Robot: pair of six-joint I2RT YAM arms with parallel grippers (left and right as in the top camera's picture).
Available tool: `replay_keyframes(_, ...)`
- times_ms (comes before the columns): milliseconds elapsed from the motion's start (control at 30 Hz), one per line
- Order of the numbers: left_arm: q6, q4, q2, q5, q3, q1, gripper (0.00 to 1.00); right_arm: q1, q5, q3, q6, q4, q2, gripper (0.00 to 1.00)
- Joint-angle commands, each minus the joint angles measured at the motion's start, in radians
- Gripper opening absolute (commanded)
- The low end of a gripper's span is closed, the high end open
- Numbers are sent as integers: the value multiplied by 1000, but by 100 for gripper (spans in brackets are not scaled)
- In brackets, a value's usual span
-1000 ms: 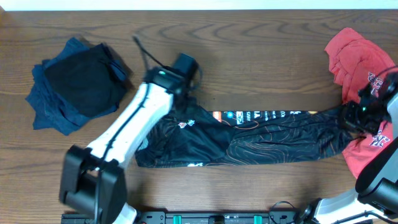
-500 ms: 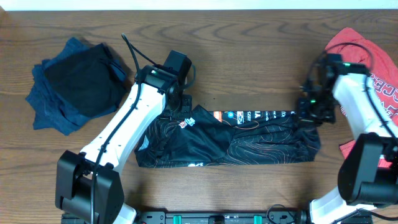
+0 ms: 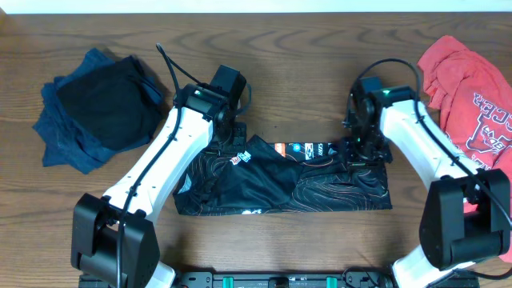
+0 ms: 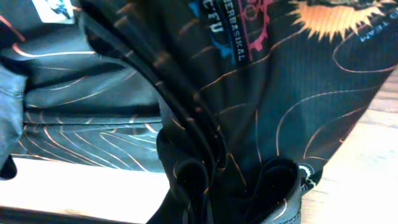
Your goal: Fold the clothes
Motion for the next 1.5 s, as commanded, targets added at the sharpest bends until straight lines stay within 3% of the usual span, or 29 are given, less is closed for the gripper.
replay_keyframes(0, -5, -6, -2, -5, -6, -1, 20, 27, 3, -6, 42, 5, -1, 4)
replay_keyframes(200, -4, -6, -2, -5, -6, -1, 20, 54, -4, -6, 66, 14, -1, 8)
replay_keyframes(567, -4, -6, -2, -5, -6, -1, 20, 89, -142, -6, 64, 85, -1, 24)
replay_keyframes(667, -4, -7, -2, -5, -6, -1, 20, 90, -197, -6, 14, 92, -1, 27)
replay_keyframes(833, -4, -7, -2, -5, -6, -1, 20, 77, -29, -6, 34, 97, -1, 28)
replay_keyframes(1033, -4, -8, -2, -5, -6, -1, 20, 74, 233, -6, 36, 55, -1, 44)
replay_keyframes(1133, -4, -11, -2, -5, -6, -1, 20, 66, 308, -11, 71, 8, -1, 43)
replay_keyframes(1333, -4, -10, -2, -5, -8, -1, 20, 22, 366, -44, 279, -18, -1, 39)
replay_keyframes(1467, -4, -10, -2, -5, -8, -1, 20, 12, 367, -90, 291, -5, -1, 38)
